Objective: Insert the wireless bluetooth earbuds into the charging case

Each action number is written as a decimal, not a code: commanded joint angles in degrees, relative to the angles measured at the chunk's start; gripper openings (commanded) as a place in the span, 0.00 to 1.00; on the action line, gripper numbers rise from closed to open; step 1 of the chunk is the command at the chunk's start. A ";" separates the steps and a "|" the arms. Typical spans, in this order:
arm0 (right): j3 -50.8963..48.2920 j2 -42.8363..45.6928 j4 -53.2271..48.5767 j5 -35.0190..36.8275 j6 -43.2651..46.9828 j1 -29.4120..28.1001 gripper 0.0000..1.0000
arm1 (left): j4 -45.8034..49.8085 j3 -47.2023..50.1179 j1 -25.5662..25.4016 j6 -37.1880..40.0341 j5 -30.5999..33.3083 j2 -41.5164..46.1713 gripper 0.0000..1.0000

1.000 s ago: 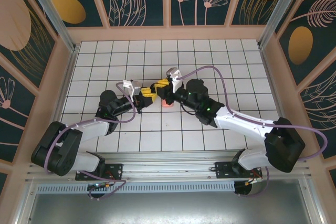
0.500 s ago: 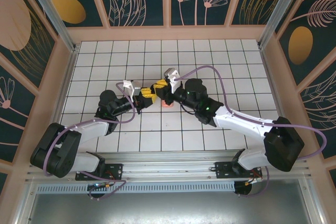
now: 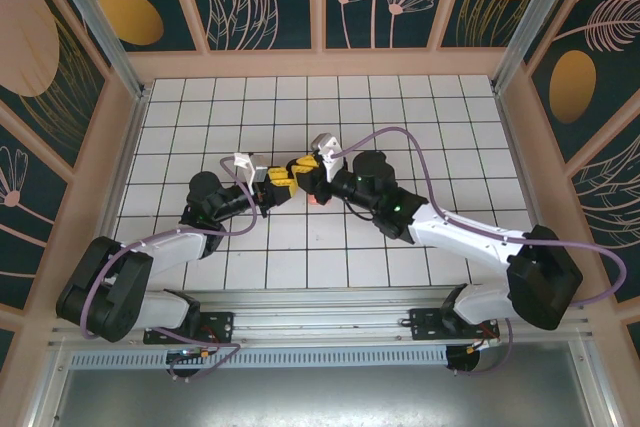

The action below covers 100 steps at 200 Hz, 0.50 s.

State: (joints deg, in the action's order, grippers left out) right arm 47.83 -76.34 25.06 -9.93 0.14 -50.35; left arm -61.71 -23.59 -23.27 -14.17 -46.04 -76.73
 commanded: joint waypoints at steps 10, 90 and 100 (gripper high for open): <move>-0.92 1.89 -2.37 0.68 1.86 -0.21 0.20 | -2.55 -1.54 -0.18 0.72 -0.71 1.58 0.21; 0.52 0.66 -4.76 -1.68 2.49 -0.10 0.21 | -0.61 -1.63 -0.21 1.98 -0.79 2.77 0.22; 0.68 0.71 -4.84 -1.50 2.49 -0.10 0.23 | -0.52 -1.59 -0.22 2.04 -0.73 2.81 0.22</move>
State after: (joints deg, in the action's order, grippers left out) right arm 47.79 -76.01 23.07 -10.85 1.50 -50.35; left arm -59.81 -23.59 -23.27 -13.54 -46.04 -75.85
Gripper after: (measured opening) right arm 0.216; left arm 0.222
